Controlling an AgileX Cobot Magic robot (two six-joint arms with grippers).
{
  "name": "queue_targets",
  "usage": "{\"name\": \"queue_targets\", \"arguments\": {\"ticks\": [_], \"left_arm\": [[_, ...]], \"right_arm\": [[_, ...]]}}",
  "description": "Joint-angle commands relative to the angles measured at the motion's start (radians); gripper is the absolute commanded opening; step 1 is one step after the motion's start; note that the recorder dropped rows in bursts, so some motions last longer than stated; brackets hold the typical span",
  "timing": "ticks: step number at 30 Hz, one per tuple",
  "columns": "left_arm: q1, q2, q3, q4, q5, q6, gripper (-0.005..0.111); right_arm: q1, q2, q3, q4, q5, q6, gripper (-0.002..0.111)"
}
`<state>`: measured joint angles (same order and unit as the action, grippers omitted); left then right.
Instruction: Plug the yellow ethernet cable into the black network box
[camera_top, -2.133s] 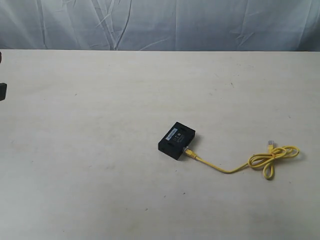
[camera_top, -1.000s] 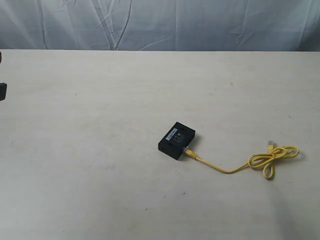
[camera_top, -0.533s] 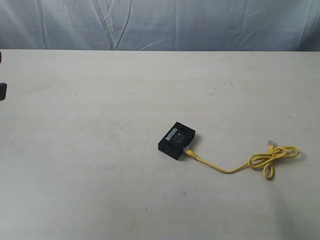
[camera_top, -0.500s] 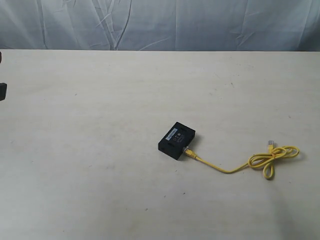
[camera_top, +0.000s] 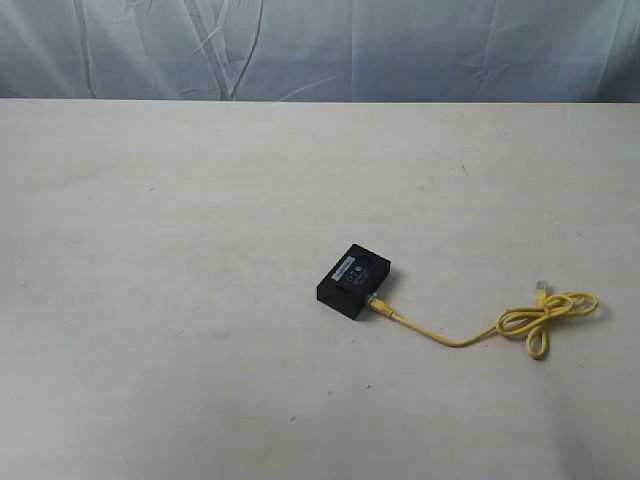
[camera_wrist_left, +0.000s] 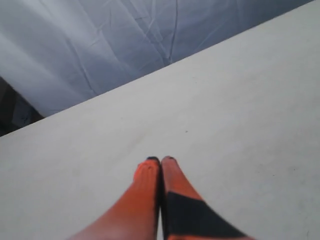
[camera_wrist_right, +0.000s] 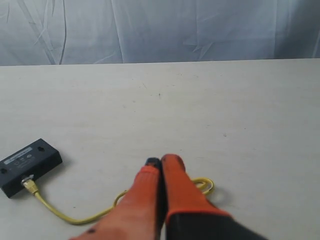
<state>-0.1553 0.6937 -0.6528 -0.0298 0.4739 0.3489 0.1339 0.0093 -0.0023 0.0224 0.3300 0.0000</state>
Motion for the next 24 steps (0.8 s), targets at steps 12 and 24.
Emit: {"name": "queue_targets", "arguments": {"ticks": [12, 24], "left_arm": [[0.153, -0.509, 0.463, -0.051, -0.168, -0.001, 0.0], [0.153, -0.694, 0.653, -0.057, -0.229, -0.003, 0.0]], "right_arm": [[-0.004, -0.004, 0.002, 0.024, -0.011, 0.0, 0.001], [-0.004, -0.004, 0.002, 0.027, -0.011, 0.0, 0.001]]}}
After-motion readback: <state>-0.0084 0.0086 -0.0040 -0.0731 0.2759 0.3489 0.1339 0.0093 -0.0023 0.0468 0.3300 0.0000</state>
